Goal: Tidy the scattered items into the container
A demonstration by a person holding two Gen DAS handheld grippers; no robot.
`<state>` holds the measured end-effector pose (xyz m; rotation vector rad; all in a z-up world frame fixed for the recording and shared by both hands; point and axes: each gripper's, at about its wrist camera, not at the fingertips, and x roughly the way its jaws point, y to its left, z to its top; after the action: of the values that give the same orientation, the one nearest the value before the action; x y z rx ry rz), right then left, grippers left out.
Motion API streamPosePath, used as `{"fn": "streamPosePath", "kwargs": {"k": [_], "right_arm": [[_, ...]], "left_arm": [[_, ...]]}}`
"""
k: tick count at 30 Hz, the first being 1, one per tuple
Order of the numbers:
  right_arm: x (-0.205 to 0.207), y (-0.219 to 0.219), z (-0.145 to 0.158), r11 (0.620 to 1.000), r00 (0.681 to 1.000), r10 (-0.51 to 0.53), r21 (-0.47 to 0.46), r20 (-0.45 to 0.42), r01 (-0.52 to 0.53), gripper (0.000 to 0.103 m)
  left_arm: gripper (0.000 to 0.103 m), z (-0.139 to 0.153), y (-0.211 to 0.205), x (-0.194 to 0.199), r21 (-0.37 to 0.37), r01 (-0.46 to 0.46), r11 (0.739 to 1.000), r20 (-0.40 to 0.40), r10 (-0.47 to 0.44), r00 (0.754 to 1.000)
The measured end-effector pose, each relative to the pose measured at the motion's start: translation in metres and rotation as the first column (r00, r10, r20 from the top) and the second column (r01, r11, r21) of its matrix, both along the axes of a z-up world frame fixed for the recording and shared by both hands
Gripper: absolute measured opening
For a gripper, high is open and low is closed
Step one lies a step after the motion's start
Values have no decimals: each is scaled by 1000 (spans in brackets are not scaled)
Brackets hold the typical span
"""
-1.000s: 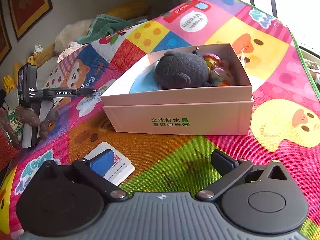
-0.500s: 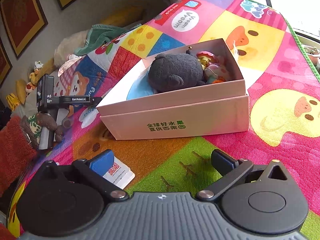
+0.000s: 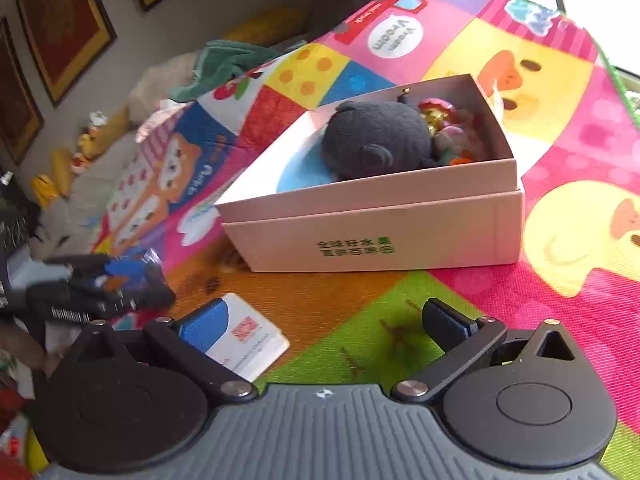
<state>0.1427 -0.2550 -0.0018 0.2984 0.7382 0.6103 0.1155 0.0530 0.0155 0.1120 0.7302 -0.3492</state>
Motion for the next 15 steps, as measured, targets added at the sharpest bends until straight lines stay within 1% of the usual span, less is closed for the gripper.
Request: {"fn": "streamPosePath", "kwargs": {"k": [1,2,3,6,8,9,11,12,13,14,15], "right_arm": [[1,-2,1,999,999,31,42,-21,-30,103],[0,-1,4,997,999,50,59,-22,-49,103],[-3,4,9,997,998,64,47,-3,-64,103],[-14,37,21,987,985,151,-76,86,-144,103],[-21,62,25,970,970,196,-172,142,-170,103],[-22,72,26,963,965,208,-203,159,-175,103],[-17,85,26,961,967,214,-206,136,-183,101],[-11,89,25,964,972,209,-190,106,-187,94],[-5,90,22,967,977,201,-175,71,-186,91],[0,89,19,971,982,183,-163,35,-175,89],[4,87,15,975,987,163,-150,0,-162,89]], "left_arm": [[93,0,-5,-14,3,0,1000,7,0,1000],[94,-1,-8,-24,2,-3,1000,10,3,1000],[96,-3,-11,-33,-3,-9,1000,15,9,1000],[98,-10,-15,-49,-36,-29,999,13,30,999],[101,-13,-15,-56,-57,-38,998,17,39,999],[102,-13,-16,-58,-59,-42,997,22,43,999],[103,-13,-17,-61,-56,-48,997,26,49,998],[103,-13,-18,-63,-53,-48,997,29,50,998],[103,-13,-19,-65,-50,-46,998,33,48,998],[103,-13,-19,-66,-43,-40,998,37,41,998],[103,-13,-18,-67,-26,-36,999,41,37,998]]}}
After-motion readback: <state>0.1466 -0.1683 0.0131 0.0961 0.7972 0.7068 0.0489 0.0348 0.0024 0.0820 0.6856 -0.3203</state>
